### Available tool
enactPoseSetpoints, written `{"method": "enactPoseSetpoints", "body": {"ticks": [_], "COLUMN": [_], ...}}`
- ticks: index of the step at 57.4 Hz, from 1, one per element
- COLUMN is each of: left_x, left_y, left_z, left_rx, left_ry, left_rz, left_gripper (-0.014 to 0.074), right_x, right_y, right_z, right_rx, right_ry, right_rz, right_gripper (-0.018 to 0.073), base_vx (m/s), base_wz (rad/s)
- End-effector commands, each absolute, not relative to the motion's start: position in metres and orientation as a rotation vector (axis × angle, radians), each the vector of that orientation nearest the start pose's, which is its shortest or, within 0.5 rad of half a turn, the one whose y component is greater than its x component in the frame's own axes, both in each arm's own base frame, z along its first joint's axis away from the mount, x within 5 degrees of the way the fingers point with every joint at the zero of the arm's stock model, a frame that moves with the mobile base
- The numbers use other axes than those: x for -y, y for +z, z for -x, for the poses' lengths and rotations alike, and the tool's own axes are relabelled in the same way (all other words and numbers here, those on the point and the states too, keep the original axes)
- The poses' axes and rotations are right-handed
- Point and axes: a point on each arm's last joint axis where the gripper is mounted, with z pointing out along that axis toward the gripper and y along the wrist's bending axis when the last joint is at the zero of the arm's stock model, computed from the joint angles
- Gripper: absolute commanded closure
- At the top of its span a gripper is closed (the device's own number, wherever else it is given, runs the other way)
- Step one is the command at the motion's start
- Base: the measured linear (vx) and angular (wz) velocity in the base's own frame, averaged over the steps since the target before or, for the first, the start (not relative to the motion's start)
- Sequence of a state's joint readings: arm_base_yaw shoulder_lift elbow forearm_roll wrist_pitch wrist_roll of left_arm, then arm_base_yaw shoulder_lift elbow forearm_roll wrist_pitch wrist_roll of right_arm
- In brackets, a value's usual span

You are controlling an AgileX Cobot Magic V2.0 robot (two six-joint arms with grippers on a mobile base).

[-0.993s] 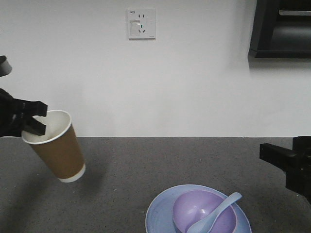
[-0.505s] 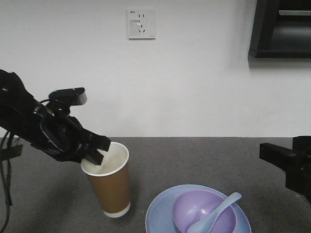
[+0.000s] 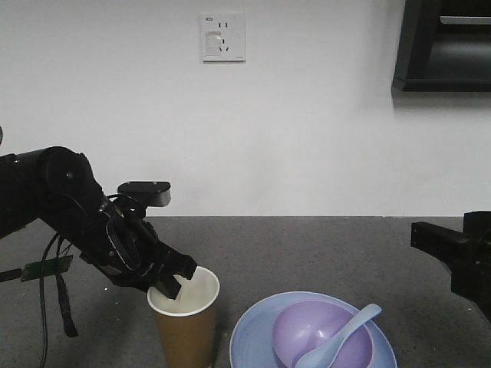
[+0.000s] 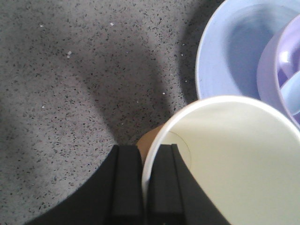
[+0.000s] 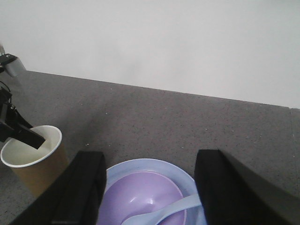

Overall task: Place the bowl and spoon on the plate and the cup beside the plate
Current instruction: 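Lift the paper cup and set it down beside the plate, then release the cup and raise the left gripper away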

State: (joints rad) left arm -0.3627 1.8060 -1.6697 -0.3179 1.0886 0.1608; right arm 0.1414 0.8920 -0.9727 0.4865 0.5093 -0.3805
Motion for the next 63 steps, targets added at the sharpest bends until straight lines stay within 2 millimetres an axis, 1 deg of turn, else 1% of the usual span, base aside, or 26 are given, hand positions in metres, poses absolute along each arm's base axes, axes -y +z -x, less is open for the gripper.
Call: {"method": "enactPoseSetpoints", "body": {"ticks": [1,5,14,22,30,39,46,53,58,63], "left_x": [0.165,0.165,0.165,0.165,0.163,0.153,0.145,0.14,0.134,0.124], "left_y": [0.349,0.349,0.349,0.349,0.352,0.359,0.377,0.404,0.429,0.459], "left_z": [-0.352,-0.352,-0.351,-0.351,-0.349,-0.347,-0.339,-0.325,-0.311,-0.291], "left_rx": [-2.521,-2.517,-2.515,-2.519,-2.509,-2.489,-2.441,-2.34,-2.228,-2.086], "left_ry": [-0.521,-0.515,-0.511,-0.512,-0.496,-0.361,-0.306,-0.314,-0.316,-0.304], "left_rz": [-0.592,-0.616,-0.632,-0.632,-0.636,-0.664,-0.618,-0.586,-0.566,-0.535], "left_gripper": [0.0477,0.0413,0.0225,0.0099,0.0048,0.0046,0.0048,0.0048,0.0049,0.0064], "right_x": [-0.042,-0.042,-0.042,-0.042,-0.042,-0.042,-0.042,-0.042,-0.042,-0.043], "right_y": [0.424,0.424,0.424,0.424,0.424,0.424,0.424,0.424,0.424,0.423], "right_z": [-0.175,-0.175,-0.175,-0.175,-0.175,-0.175,-0.175,-0.175,-0.175,-0.174], "right_rx": [-1.737,-1.735,-1.735,-1.735,-1.735,-1.735,-1.735,-1.735,-1.737,-1.743], "right_ry": [0.33,0.329,0.329,0.328,0.328,0.328,0.328,0.328,0.329,0.331], "right_rz": [0.202,0.2,0.2,0.202,0.202,0.202,0.202,0.202,0.202,0.205], "right_gripper": [0.0083,0.0083,0.0083,0.0083,0.0083,0.0083,0.0083,0.0083,0.0083,0.0083], "base_vx": [0.0,0.0,0.0,0.0,0.0,0.0,0.0,0.0,0.0,0.0], "base_wz": [0.0,0.0,0.0,0.0,0.0,0.0,0.0,0.0,0.0,0.0]}}
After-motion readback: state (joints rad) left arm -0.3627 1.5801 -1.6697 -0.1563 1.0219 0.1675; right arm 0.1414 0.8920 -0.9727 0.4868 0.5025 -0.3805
